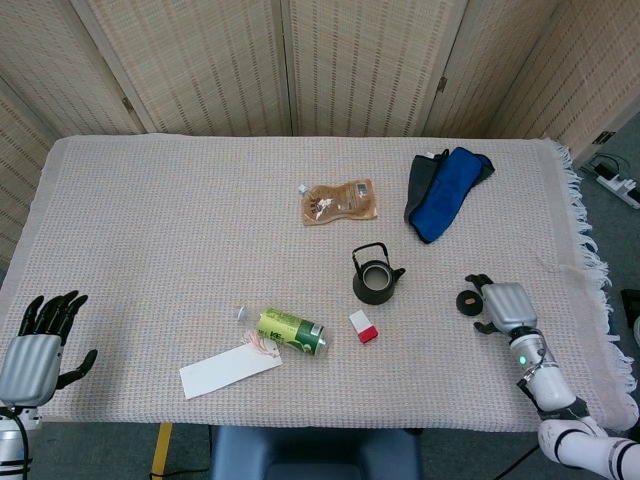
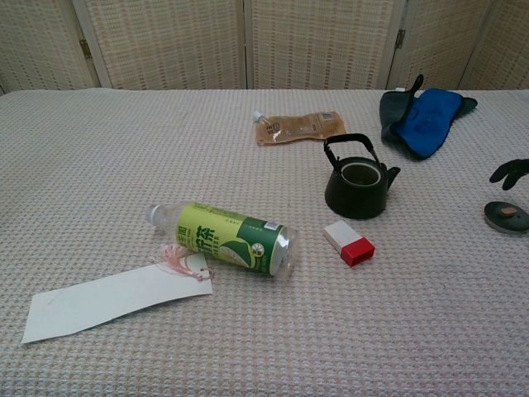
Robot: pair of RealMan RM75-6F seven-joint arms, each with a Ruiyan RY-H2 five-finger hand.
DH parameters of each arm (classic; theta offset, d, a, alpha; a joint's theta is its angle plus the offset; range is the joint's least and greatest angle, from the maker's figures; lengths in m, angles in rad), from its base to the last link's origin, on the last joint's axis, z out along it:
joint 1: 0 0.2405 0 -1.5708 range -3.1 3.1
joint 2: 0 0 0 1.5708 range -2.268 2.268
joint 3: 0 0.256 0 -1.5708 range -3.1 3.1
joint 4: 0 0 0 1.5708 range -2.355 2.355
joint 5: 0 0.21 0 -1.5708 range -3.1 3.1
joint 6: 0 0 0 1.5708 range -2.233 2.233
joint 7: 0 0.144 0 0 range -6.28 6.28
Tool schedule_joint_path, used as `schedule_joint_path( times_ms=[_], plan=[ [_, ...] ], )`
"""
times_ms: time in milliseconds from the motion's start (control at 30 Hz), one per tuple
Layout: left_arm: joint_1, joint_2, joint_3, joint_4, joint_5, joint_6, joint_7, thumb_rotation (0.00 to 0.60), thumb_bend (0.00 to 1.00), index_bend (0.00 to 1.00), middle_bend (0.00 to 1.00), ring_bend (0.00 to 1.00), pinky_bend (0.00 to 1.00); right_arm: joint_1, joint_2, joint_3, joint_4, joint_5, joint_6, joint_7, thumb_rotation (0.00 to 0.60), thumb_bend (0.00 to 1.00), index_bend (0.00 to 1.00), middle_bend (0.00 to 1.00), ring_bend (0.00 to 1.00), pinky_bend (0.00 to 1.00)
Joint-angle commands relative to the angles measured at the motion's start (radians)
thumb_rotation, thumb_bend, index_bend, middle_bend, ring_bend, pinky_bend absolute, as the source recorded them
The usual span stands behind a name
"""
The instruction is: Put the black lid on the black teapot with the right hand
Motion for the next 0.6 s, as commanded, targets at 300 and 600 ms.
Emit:
schedule_joint_path(
  times_ms=[300, 600],
  plan=[
    [0.002, 0.001, 0.0, -0.002, -0.002, 0.001, 0.002, 0.6, 0.28, 0.09, 0.06, 0.06, 0.01, 0.033, -0.038, -0.003, 0.055, 0.032, -0.033, 0.004, 0.6, 0.24, 0.25, 0.29, 0.82, 0.78],
    [0.006, 0.001, 0.003, 0.002, -0.004, 0.0, -0.004, 0.6, 0.28, 0.09, 0.06, 0.06, 0.01, 0.051, -0.057, -0.004, 0.08, 0.035, -0.045, 0.022, 0.6, 0.24, 0.29, 0.33, 0.82, 0.78]
  ],
)
